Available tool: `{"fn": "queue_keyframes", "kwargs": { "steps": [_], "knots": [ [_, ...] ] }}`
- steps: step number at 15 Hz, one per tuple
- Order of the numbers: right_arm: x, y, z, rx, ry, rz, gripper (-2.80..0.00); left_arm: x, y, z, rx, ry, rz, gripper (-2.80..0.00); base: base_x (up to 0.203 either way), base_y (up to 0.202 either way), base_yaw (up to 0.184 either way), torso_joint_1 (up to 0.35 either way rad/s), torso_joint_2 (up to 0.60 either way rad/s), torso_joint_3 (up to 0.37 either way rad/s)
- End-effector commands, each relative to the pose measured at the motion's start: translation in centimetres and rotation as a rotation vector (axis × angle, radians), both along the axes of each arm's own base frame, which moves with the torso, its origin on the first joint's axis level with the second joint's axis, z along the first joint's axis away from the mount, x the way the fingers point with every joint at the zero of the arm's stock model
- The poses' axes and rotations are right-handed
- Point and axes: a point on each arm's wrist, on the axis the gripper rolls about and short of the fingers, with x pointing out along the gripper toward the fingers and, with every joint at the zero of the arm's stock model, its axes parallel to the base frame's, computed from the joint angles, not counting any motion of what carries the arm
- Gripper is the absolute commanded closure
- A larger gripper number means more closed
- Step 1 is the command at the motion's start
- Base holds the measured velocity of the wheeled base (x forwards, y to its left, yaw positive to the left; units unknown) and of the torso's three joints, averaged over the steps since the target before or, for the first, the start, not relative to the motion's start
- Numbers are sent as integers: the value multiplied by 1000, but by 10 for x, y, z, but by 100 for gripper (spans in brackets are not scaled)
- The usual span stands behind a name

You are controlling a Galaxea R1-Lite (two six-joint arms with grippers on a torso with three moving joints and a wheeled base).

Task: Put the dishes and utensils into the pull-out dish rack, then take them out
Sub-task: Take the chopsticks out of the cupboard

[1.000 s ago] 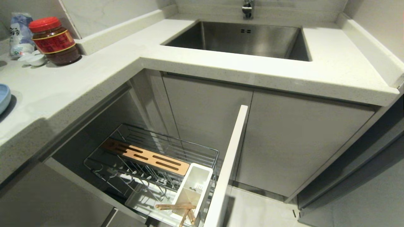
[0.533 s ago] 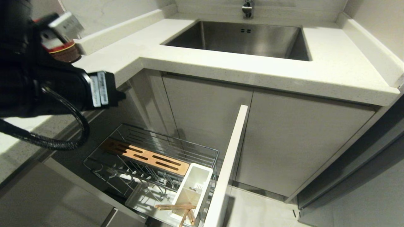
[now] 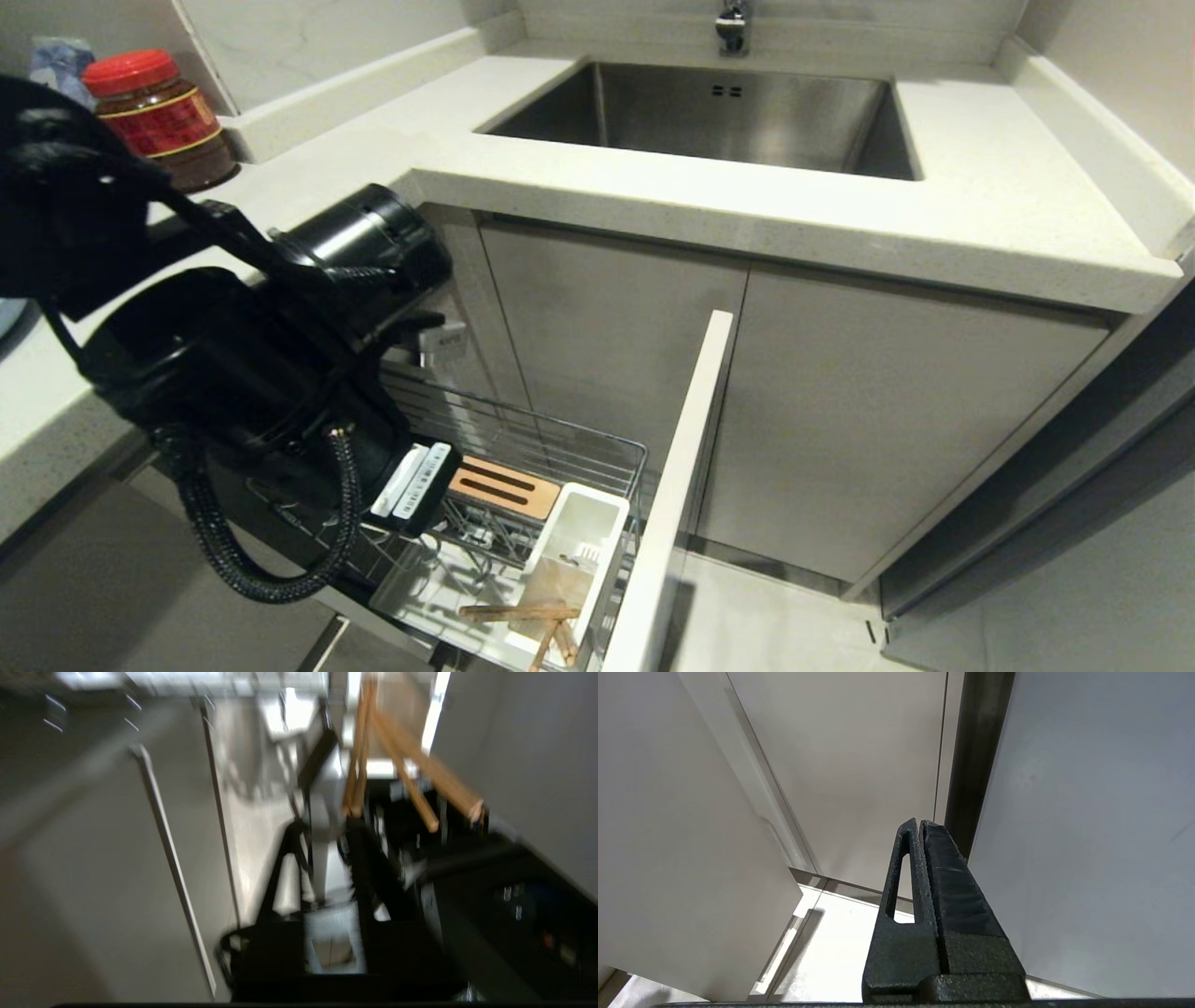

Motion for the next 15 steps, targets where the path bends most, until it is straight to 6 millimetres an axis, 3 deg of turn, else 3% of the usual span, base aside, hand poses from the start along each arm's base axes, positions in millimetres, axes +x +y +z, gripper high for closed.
{"fn": "queue_keyframes", "kwargs": {
  "steps": [1, 7, 10, 15],
  "knots": [
    [2, 0, -8, 0, 28, 0, 0, 22, -18, -30, 86, 147, -3, -280, 0, 0, 0, 0, 0, 0],
    [2, 0, -7, 0, 25, 0, 0, 62, -28, -86, 245, 476, -24, -280, 0, 0, 0, 0, 0, 0],
    [2, 0, -7, 0, 24, 0, 0, 77, -31, -99, 258, 622, -47, -280, 0, 0, 0, 0, 0, 0],
    [2, 0, -7, 0, 25, 0, 0, 91, -38, -122, 275, 703, -67, -280, 0, 0, 0, 0, 0, 0]
  ]
}}
